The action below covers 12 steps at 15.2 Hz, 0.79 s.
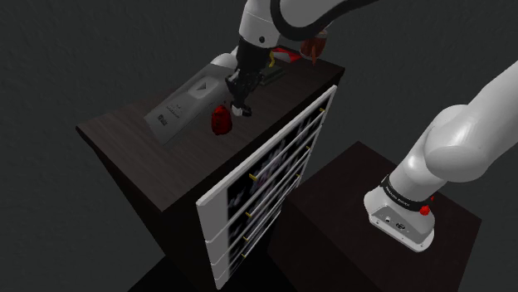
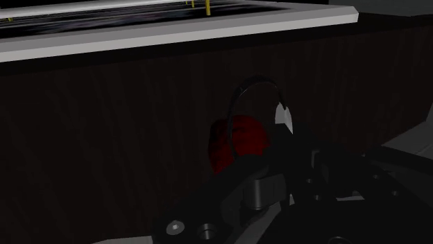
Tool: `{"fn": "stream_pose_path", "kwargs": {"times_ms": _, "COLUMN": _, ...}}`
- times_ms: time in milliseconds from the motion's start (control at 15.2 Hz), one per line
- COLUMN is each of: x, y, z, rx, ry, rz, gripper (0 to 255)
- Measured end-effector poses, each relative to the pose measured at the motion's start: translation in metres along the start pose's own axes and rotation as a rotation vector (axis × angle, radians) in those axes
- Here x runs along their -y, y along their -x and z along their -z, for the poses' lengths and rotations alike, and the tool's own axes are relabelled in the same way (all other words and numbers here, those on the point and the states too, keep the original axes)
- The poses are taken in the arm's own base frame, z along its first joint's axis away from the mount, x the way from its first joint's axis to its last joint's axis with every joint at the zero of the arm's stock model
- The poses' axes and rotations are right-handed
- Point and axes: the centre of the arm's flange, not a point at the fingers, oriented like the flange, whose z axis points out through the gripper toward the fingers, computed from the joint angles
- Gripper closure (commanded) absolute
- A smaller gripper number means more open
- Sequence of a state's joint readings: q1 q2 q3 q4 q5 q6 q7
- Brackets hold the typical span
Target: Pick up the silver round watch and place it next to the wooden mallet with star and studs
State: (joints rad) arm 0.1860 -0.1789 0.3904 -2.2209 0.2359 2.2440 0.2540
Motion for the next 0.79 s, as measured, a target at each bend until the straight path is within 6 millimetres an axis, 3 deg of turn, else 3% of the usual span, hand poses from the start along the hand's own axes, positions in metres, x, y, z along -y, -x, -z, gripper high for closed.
{"fn": "stream_pose_path", "kwargs": {"times_ms": 792, "x": 0.012, "y": -0.009, "z": 0.060, "rx": 0.002, "ry": 0.000, "rz": 0.000, "gripper": 255}}
